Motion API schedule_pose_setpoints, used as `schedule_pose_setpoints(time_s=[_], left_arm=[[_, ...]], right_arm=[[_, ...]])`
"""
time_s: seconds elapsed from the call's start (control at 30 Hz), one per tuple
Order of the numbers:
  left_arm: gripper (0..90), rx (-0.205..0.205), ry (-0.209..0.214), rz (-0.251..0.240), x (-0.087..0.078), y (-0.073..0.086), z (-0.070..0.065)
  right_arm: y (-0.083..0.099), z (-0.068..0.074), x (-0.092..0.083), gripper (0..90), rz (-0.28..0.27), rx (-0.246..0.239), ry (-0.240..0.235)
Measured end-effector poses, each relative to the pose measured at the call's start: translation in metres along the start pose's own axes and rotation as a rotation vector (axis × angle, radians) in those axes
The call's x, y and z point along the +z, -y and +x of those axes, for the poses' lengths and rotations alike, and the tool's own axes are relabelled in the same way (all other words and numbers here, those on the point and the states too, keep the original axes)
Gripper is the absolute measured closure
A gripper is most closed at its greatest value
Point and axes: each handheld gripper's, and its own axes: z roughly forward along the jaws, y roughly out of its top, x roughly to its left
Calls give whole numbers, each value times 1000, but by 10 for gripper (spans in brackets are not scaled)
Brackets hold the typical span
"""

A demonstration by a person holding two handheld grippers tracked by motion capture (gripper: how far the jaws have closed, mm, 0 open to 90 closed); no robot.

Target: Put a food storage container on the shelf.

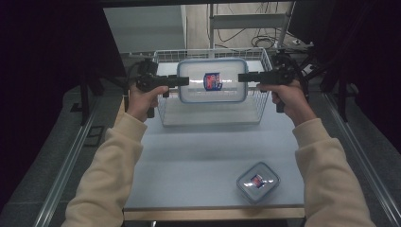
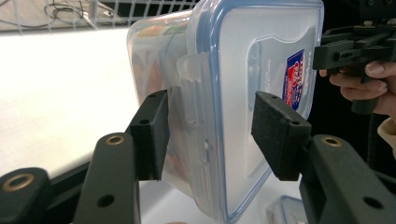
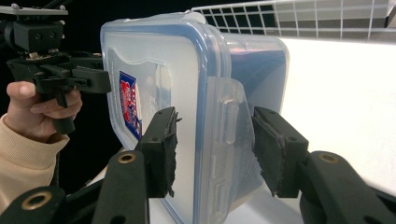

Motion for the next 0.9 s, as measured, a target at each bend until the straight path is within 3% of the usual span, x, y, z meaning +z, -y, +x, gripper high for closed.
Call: schedule_pose_setpoints(time_s=[0.37,0.7,0.9], left_arm=[[472,-23,-3,25,17,-32,34],[475,-57,-2,42,30,-41,47],[483,-140,28,22,35,-42,56]], right_arm=[[-35,-30,25,507,3,35,0],[-41,-53,37,504,5,94,-19],[-42,-63,40,497,-14,171,-26]])
